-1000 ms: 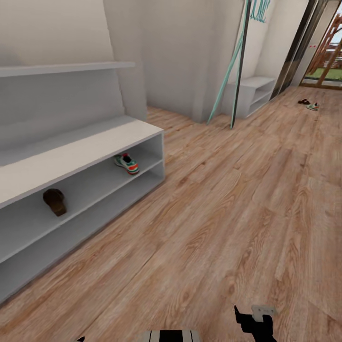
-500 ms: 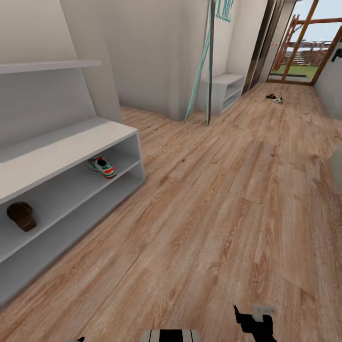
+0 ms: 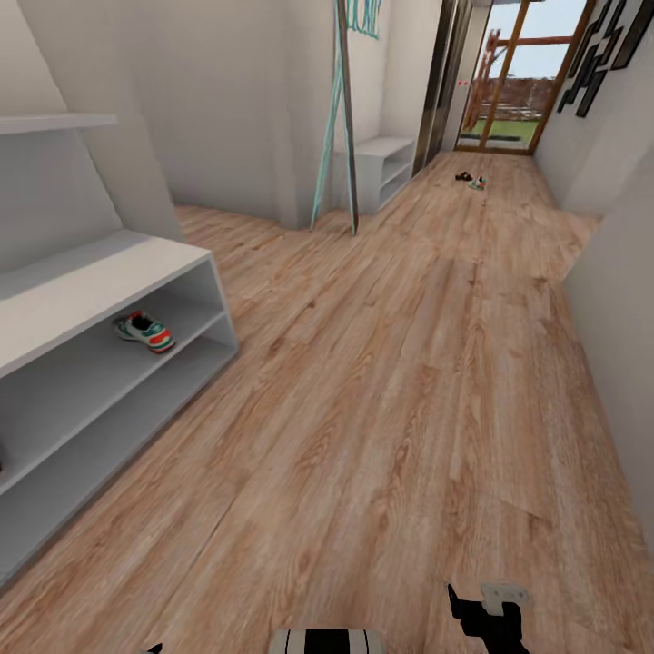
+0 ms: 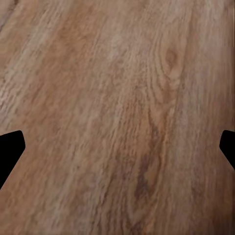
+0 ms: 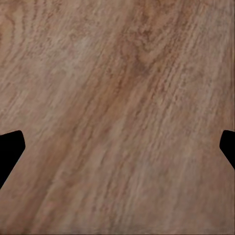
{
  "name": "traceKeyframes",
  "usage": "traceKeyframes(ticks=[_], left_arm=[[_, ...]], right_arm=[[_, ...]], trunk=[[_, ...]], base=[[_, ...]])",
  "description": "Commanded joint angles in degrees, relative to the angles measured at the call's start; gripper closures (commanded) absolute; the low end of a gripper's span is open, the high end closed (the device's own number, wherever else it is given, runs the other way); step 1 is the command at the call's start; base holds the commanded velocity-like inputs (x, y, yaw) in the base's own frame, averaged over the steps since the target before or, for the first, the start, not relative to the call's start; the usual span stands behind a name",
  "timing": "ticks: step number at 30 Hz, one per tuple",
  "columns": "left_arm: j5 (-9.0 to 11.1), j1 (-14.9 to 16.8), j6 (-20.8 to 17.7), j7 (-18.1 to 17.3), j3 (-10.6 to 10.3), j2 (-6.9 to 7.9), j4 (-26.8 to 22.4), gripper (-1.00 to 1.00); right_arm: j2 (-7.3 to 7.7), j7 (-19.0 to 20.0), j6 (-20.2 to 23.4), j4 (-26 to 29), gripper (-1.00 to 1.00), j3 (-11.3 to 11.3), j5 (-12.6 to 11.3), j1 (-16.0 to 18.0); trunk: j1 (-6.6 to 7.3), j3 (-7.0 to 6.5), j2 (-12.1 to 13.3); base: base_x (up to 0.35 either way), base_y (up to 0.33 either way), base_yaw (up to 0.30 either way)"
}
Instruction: Pick up the two gym shoes and the two sandals from the corridor floor and place them onto the hallstand (shoe rack) in the corridor, making sure they are on the rack and not on the floor. Arrange them so the two gym shoes are next to each other and the two sandals are next to each other.
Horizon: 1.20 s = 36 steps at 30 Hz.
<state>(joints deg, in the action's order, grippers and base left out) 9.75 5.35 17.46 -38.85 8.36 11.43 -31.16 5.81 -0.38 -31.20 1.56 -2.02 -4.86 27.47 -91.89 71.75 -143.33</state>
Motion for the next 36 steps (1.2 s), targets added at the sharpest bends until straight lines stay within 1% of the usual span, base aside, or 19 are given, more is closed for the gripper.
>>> traceKeyframes(ticks=[1,8,14,26,36], left_arm=[[0.4,0.0,-0.1,-0.4,0.1,0.0,0.1,-1.0],[0.4,0.0,-0.1,-0.4,0.1,-0.01,0.1,-1.0],[0.4,0.0,-0.1,-0.4,0.1,-0.01,0.1,-1.0],[0.4,0.0,-0.1,-0.3,0.2,-0.01,0.1,-1.0],[0.4,0.0,-0.1,-0.3,0.2,-0.01,0.1,-1.0]], right_arm=[[-0.01,0.0,-0.2,-0.1,-1.0,-0.3,-0.5,0.0],[-0.01,0.1,-0.2,-0.1,-1.0,-0.3,-0.5,0.0],[-0.01,0.0,-0.2,-0.1,-1.0,-0.3,-0.5,0.0],[-0.09,0.0,-0.2,-0.1,-1.0,-0.3,-0.5,0.0],[-0.1,0.1,-0.2,-0.1,-1.0,-0.3,-0.4,0.0]], trunk=[[0.01,0.06,0.0],[0.01,0.23,0.0],[0.01,0.36,0.0],[0.01,0.55,0.0],[0.01,0.56,0.0]], base=[[0.0,0.0,-0.3],[0.02,0.0,-0.3],[0.17,0.0,-0.3],[0.319,0.0,-0.292],[0.338,0.0,-0.064]])
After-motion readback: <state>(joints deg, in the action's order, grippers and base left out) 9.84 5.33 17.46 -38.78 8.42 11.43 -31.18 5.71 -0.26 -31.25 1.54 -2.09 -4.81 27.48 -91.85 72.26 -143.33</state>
